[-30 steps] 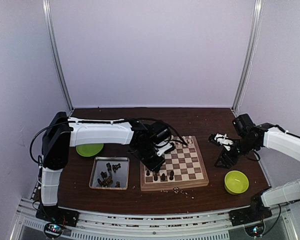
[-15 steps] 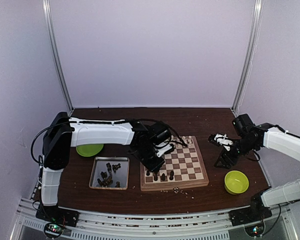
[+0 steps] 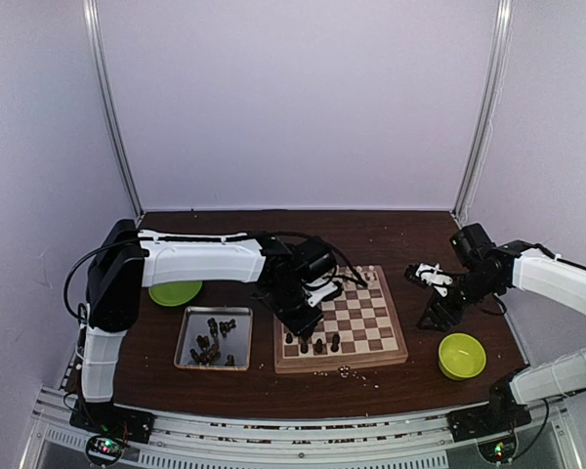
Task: Set up the chess pieces on the board
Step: Place the pawn at g7, then pick up the pawn from the storage box.
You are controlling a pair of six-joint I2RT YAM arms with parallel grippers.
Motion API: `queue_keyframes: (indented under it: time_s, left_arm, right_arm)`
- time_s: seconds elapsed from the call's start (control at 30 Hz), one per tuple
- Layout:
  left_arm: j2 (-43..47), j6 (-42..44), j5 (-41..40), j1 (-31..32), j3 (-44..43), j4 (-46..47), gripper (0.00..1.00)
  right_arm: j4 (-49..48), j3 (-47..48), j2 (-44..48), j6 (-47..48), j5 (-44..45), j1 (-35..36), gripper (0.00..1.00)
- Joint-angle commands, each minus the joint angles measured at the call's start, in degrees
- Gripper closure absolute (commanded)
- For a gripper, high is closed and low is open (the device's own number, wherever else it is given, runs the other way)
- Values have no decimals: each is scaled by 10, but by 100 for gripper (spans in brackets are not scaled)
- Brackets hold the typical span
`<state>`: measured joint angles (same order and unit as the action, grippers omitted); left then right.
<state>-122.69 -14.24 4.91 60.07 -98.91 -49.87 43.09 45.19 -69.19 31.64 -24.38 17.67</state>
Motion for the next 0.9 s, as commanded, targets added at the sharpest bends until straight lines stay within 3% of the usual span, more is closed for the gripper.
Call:
queue_keyframes:
  time_s: [0.0,0.2,0.43,0.6,0.87]
  left_arm:
    - [-2,3,-1,3,-21,-5,80]
    - [21,1,-12,4,-32,-4,78]
    - [107,-7,-158,-6,-36,-29,72]
    - [192,-18,-222,-45,71,-32,70]
    - [322,-56,-209,-138,287,22,71]
  right_arm:
    - [6,15,-2,4,10,5,30]
    - [6,15,-1,5,11,5,30]
    - [5,13,7,6,13,5,30]
    - [6,14,-2,5,15,5,30]
    - [4,13,-7,6,18,5,30]
